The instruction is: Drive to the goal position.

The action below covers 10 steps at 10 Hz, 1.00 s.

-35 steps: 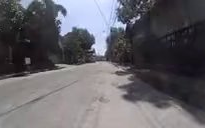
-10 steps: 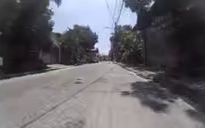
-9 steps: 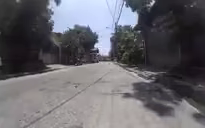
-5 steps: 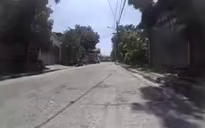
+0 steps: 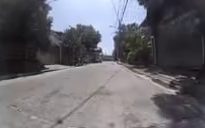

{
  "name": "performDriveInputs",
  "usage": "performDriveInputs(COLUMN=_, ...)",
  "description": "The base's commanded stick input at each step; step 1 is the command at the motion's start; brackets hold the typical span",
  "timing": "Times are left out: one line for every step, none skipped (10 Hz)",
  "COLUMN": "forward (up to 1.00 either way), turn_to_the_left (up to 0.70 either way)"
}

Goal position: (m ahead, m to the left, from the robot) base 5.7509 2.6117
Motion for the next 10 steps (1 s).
performDriveInputs(forward=1.0, turn_to_the_left=0.02)
performDriveInputs(forward=1.0, turn_to_the_left=0.02)
performDriveInputs(forward=1.0, turn_to_the_left=0.02)
performDriveInputs(forward=1.0, turn_to_the_left=0.02)
performDriveInputs(forward=1.0, turn_to_the_left=0.02)
performDriveInputs(forward=1.0, turn_to_the_left=0.02)
performDriveInputs(forward=1.0, turn_to_the_left=0.02)
performDriveInputs(forward=1.0, turn_to_the_left=0.02)
performDriveInputs(forward=1.0, turn_to_the_left=0.02)
performDriveInputs(forward=1.0, turn_to_the_left=0.02)
